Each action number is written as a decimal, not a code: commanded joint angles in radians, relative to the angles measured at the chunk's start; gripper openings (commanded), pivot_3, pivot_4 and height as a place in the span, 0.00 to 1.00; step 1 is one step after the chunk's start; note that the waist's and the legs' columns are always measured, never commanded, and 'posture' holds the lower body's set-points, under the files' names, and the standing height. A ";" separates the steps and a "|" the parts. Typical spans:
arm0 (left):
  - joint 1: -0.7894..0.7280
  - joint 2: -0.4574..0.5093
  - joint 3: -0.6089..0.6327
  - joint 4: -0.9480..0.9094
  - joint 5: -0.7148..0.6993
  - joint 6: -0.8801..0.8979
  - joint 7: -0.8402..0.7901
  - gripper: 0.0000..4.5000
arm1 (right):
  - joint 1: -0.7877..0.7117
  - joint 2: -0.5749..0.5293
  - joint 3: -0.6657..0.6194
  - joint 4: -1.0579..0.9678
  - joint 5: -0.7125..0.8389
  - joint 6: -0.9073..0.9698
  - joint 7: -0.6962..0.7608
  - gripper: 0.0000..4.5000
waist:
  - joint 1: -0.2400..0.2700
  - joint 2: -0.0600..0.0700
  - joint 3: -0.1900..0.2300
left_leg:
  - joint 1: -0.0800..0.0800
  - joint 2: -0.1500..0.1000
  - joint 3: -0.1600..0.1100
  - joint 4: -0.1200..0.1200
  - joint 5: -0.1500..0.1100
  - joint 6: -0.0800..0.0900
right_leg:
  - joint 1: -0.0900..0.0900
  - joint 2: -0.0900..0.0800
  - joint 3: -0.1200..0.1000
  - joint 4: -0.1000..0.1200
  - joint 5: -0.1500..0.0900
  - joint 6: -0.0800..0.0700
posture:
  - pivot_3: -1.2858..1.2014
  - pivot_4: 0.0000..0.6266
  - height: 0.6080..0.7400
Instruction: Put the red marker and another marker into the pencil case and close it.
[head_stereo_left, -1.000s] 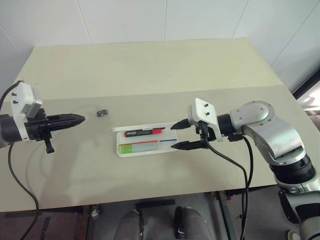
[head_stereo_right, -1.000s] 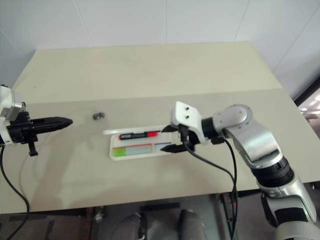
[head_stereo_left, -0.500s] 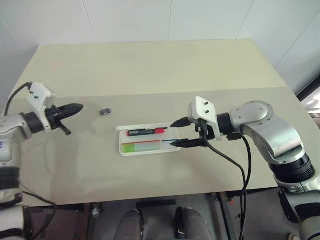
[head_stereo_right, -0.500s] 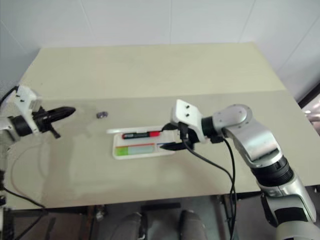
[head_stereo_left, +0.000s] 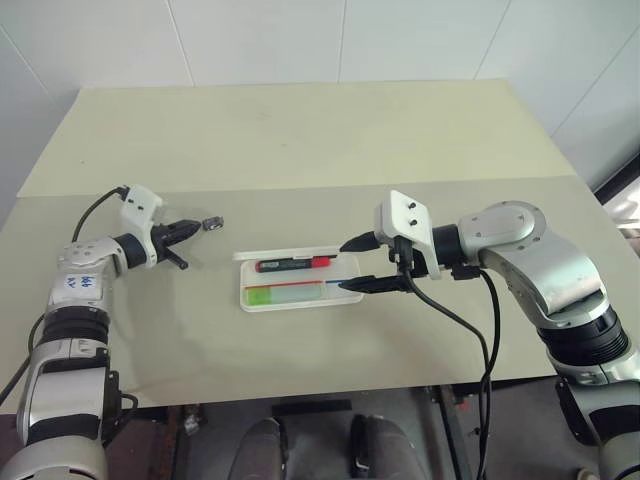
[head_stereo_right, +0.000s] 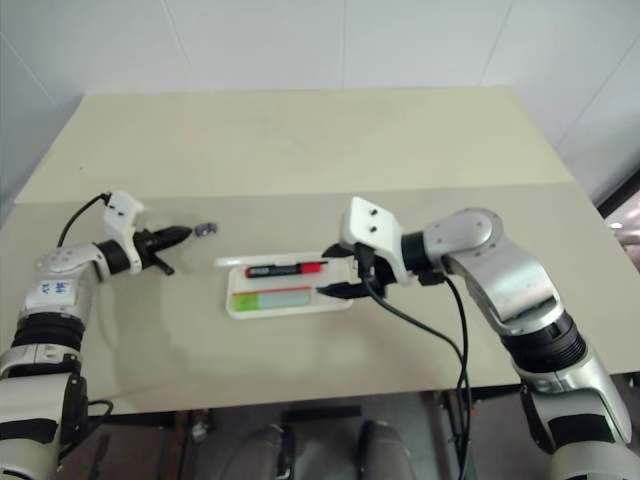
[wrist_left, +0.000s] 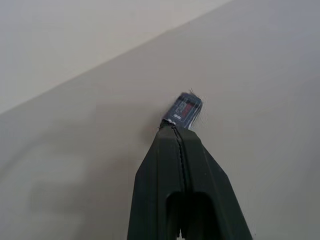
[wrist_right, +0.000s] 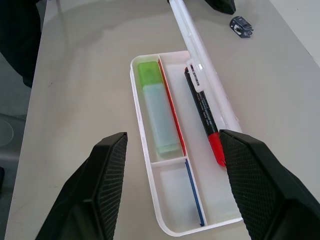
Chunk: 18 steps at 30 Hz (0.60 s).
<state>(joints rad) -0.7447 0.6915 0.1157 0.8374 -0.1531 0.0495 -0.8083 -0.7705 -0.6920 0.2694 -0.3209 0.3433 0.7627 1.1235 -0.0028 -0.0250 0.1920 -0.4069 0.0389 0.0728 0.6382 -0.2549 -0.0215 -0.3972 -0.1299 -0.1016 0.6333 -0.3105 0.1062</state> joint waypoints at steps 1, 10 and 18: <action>-0.037 0.005 0.007 0.046 0.029 -0.073 0.040 0.00 | -0.014 -0.012 -0.004 -0.029 -0.004 -0.024 -0.002 0.69 | 0.000 0.000 0.000 | 0.000 0.000 0.000 0.000 0.000 0.000 | 0.000 0.000 0.000 0.000 0.000 0.000 | 0.52 0.24 1.00; -0.071 -0.010 0.010 0.174 0.067 -0.179 0.119 0.00 | -0.008 -0.015 0.007 -0.029 -0.009 -0.036 -0.001 0.69 | 0.001 0.000 0.000 | 0.000 0.000 0.000 0.001 -0.001 0.000 | 0.000 0.000 0.000 0.001 0.000 0.000 | 0.52 0.24 1.00; -0.084 -0.040 0.009 0.234 0.072 -0.207 0.134 0.00 | -0.010 -0.014 0.017 -0.019 -0.020 -0.048 0.002 0.69 | 0.001 0.000 0.000 | 0.000 0.000 0.000 0.003 -0.001 0.001 | 0.000 0.000 0.000 0.002 0.000 0.000 | 0.52 0.24 1.00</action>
<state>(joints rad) -0.8114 0.6536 0.1170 1.0615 -0.0869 -0.1382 -0.6802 -0.7703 -0.6965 0.2904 -0.3193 0.3306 0.7377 1.1235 -0.0020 -0.0254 0.1920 -0.4071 0.0390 0.0728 0.6415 -0.2562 -0.0208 -0.3971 -0.1301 -0.1017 0.6353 -0.3105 0.1063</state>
